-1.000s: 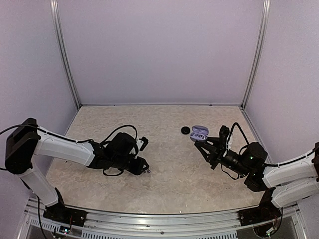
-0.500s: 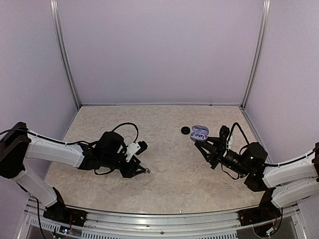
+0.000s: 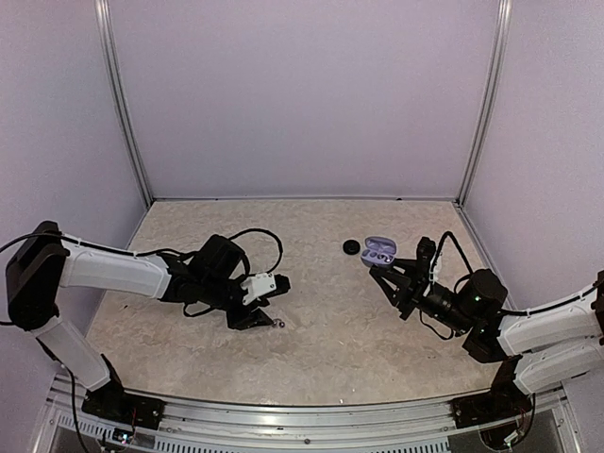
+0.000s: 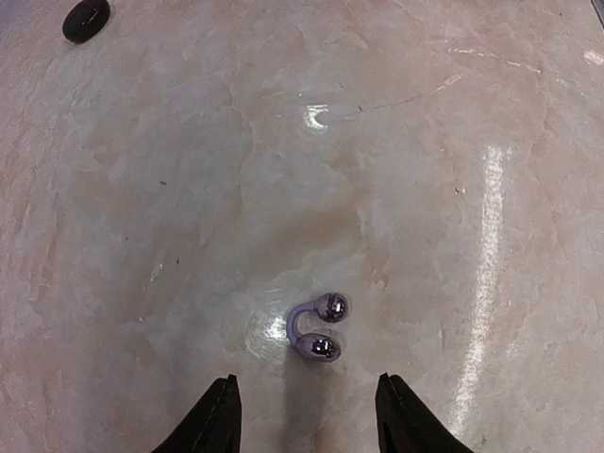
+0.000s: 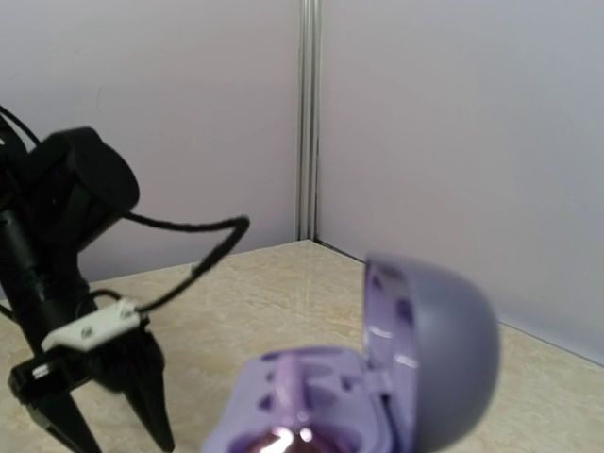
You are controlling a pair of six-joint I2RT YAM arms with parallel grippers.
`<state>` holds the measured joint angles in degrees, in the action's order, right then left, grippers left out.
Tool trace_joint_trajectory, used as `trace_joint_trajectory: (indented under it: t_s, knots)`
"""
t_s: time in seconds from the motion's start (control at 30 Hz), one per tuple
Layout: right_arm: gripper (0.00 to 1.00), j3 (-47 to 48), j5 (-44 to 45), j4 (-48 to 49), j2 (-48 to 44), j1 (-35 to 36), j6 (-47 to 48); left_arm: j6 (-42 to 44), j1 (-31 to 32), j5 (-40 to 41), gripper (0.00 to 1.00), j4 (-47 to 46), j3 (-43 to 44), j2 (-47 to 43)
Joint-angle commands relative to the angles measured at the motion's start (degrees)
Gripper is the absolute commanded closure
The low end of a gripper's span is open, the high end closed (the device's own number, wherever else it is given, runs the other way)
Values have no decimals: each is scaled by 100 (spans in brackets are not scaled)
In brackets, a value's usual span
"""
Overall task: Insert the wireless bluetooth earbuds into the charging case
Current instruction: Adjust the left earbud at the center of the board.
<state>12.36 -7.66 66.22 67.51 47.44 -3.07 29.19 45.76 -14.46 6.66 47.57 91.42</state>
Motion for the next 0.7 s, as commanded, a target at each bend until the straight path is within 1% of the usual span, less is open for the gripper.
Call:
trace_joint_trajectory:
  t_s: [0.0,0.1,0.2,0.3,0.4,0.53,0.67]
  knots:
    - [100,-62,25,134,-26,-61,-39,588,45,114,52,553,100,192]
    - [100,-45,2,121,-14,-69,-31,567,72,101,53,512,201,368]
    - [100,-42,14,98,-41,-67,-26,269,74,-4,55,540,425,617]
    - [100,-48,32,53,-100,-71,-21,-369,21,-90,55,496,504,683]
    - [100,-67,58,0,-163,-79,8,-918,13,7,55,610,573,619]
    - [100,-73,47,11,-155,-83,9,-1100,221,597,54,831,583,545]
    - [100,-89,36,62,-124,-97,-14,-1132,285,892,54,1000,707,713]
